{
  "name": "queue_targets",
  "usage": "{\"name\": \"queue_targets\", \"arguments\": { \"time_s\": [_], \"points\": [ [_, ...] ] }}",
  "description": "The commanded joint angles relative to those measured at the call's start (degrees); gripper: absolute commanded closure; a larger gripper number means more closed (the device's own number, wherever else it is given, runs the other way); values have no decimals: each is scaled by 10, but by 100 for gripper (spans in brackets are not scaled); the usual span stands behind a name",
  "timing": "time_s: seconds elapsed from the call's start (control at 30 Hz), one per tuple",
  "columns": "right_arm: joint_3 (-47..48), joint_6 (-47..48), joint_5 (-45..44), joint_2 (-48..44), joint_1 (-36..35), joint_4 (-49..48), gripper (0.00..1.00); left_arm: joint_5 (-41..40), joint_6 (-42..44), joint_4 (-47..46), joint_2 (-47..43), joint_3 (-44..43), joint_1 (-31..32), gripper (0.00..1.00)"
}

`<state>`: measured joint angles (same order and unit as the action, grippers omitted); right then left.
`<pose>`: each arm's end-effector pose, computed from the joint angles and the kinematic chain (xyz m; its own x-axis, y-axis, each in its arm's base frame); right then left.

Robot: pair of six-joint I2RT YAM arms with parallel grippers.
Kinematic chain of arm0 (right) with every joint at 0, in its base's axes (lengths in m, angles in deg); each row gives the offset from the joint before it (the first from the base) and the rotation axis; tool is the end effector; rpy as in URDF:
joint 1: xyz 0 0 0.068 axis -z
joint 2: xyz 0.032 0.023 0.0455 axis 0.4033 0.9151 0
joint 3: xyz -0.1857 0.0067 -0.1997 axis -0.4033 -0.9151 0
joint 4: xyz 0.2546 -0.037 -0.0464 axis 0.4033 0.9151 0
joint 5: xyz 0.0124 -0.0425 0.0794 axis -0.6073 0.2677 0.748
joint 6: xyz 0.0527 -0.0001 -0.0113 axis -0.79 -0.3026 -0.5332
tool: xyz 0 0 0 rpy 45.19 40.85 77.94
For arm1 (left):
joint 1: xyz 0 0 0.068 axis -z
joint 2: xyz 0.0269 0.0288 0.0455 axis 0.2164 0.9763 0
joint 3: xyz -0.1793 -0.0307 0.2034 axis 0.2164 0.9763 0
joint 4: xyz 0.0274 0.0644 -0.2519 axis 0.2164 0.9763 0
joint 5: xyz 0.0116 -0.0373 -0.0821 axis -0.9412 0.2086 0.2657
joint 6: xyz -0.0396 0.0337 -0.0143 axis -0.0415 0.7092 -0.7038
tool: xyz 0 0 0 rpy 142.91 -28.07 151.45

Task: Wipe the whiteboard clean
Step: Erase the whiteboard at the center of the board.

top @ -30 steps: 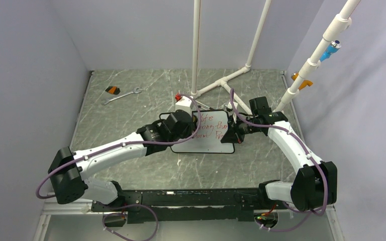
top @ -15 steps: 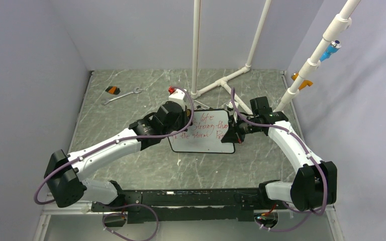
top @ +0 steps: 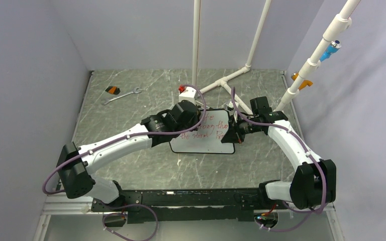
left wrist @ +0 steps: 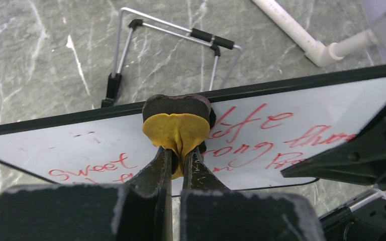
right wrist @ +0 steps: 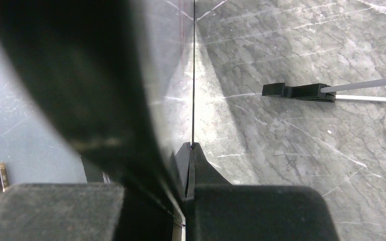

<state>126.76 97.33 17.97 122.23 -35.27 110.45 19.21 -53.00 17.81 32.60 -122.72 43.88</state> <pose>0.2244 0.0753 0.2540 -0.5327 -0.4054 -0.7428 -0.8421 0.3414 0.4176 0.1942 -0.2658 0.3308 -0.5684 -0.0559 -0.8208 0.3115 0.9088 -0.2776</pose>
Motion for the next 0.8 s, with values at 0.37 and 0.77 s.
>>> {"name": "queue_targets", "arguments": {
  "time_s": [0.37, 0.77],
  "points": [
    [15, 29, 30, 5, -5, 15, 100, 18, -55, 28, -11, 3, -11, 100],
    [13, 28, 21, -2, -5, 11, 100, -27, -44, 46, 13, -8, -13, 100]
  ]
}}
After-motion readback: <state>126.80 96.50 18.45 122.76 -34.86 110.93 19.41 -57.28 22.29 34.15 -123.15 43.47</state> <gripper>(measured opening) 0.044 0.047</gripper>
